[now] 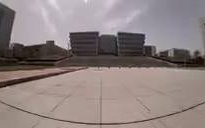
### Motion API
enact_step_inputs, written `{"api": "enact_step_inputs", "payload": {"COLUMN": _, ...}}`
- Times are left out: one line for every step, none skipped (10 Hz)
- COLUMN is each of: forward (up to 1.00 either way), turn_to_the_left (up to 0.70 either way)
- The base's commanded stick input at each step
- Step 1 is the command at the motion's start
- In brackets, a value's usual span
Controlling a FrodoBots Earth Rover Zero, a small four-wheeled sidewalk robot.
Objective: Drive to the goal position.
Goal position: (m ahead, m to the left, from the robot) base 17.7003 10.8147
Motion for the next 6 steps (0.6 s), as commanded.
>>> {"api": "enact_step_inputs", "payload": {"forward": 1.00, "turn_to_the_left": -0.23}}
{"api": "enact_step_inputs", "payload": {"forward": 1.00, "turn_to_the_left": -0.03}}
{"api": "enact_step_inputs", "payload": {"forward": 1.00, "turn_to_the_left": 0.00}}
{"api": "enact_step_inputs", "payload": {"forward": 1.00, "turn_to_the_left": 0.00}}
{"api": "enact_step_inputs", "payload": {"forward": 1.00, "turn_to_the_left": 0.00}}
{"api": "enact_step_inputs", "payload": {"forward": 1.00, "turn_to_the_left": 0.00}}
